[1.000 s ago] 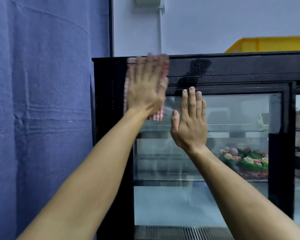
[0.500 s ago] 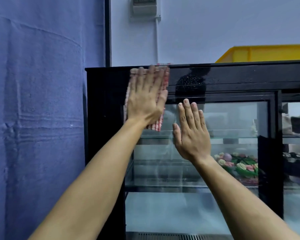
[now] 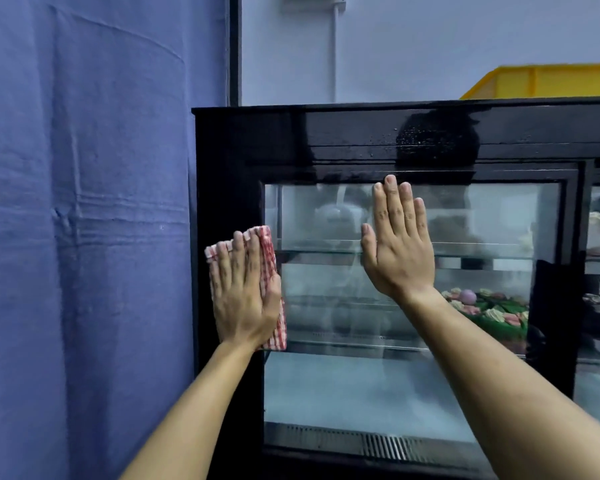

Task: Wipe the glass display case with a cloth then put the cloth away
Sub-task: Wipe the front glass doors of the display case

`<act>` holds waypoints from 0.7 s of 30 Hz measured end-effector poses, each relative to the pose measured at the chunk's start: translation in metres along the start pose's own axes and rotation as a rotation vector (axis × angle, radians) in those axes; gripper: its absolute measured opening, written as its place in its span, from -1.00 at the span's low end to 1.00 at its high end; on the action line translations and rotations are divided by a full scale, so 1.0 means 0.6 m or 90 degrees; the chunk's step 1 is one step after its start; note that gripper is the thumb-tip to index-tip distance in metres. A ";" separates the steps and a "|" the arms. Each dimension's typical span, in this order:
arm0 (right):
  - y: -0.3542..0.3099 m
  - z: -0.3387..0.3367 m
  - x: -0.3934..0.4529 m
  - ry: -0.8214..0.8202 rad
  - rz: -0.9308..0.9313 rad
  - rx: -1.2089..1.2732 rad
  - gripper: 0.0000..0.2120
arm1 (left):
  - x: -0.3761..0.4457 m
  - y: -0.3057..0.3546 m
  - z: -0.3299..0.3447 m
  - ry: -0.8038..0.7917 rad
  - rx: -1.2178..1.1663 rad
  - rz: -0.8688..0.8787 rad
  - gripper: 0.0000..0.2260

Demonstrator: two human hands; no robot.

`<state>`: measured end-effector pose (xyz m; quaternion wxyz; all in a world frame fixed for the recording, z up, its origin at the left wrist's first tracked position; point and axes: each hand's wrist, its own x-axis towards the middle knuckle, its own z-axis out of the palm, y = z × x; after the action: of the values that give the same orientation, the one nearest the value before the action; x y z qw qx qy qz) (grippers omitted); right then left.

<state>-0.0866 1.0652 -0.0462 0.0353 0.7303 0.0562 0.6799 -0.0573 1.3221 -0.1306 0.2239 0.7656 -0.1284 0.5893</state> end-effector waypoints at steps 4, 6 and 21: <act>-0.005 0.000 0.002 0.003 0.007 -0.012 -0.38 | 0.072 -0.015 -0.015 -0.014 0.021 0.088 -0.35; -0.007 0.000 0.001 0.007 0.011 -0.012 -0.38 | 0.178 0.004 -0.036 -0.008 0.028 0.098 -0.36; -0.008 0.000 0.001 0.019 0.010 -0.016 -0.39 | -0.022 -0.020 0.007 -0.058 0.071 0.247 -0.32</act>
<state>-0.0868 1.0702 -0.0464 0.0381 0.7202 0.0423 0.6914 -0.0515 1.3295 -0.1465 0.0573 0.7636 -0.2510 0.5921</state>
